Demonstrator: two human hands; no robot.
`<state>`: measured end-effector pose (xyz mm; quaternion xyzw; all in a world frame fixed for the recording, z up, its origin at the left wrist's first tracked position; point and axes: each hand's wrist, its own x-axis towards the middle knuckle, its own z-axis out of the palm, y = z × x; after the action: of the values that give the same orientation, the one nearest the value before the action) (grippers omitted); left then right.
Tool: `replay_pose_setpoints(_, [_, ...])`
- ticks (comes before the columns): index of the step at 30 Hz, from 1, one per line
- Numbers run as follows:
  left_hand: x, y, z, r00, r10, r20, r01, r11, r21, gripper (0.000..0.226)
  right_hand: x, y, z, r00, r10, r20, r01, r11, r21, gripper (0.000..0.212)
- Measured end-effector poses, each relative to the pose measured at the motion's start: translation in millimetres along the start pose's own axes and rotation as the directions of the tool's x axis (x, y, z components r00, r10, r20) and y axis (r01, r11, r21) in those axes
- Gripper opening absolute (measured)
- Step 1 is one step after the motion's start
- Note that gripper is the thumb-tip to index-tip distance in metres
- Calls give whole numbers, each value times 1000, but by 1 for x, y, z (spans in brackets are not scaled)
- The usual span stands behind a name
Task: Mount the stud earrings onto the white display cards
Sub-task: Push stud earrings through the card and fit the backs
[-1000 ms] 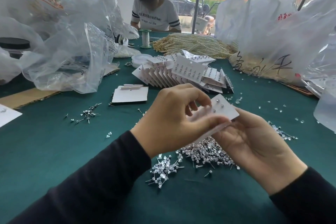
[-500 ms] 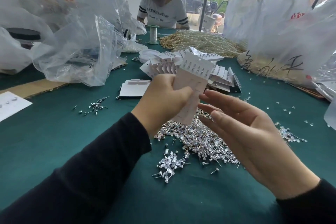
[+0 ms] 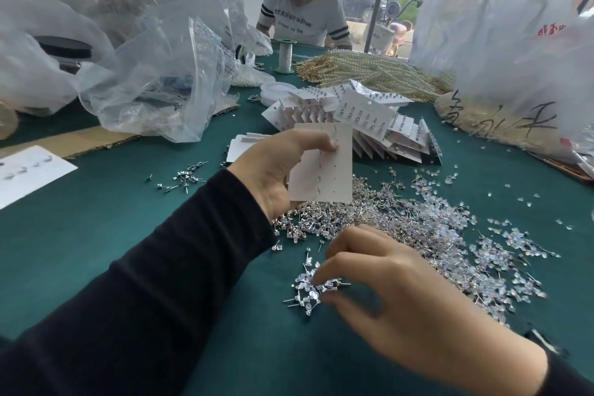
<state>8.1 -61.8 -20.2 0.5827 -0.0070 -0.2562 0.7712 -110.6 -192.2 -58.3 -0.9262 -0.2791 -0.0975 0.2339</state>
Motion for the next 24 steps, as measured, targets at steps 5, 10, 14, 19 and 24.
replay_pose_setpoints(5, [3, 0, -2, 1000, 20, 16, -21, 999, 42, 12, 5, -6, 5, 998, -34, 57, 39, 997, -73, 5])
replay_pose_setpoints(10, [7, -1, -4, 998, 60, -7, -60, 995, 78, 11, 9, -9, 5, 996, 29, 88, -24, 998, -58, 8])
replay_pose_setpoints(14, [8, -2, -5, 997, 80, -1, -80, 989, 121, 8, 12, -10, 6, 989, 71, 128, -68, 997, -29, 4])
replay_pose_setpoints(19, [12, 2, -12, 991, 129, -47, -119, 978, 170, 9, 15, -12, 4, 972, 157, 175, -159, 987, -1, 3])
replay_pose_setpoints(24, [13, 8, -15, 993, 114, -42, -97, 953, 287, 12, 18, -13, 0, 964, 200, 176, -216, 973, 79, 4])
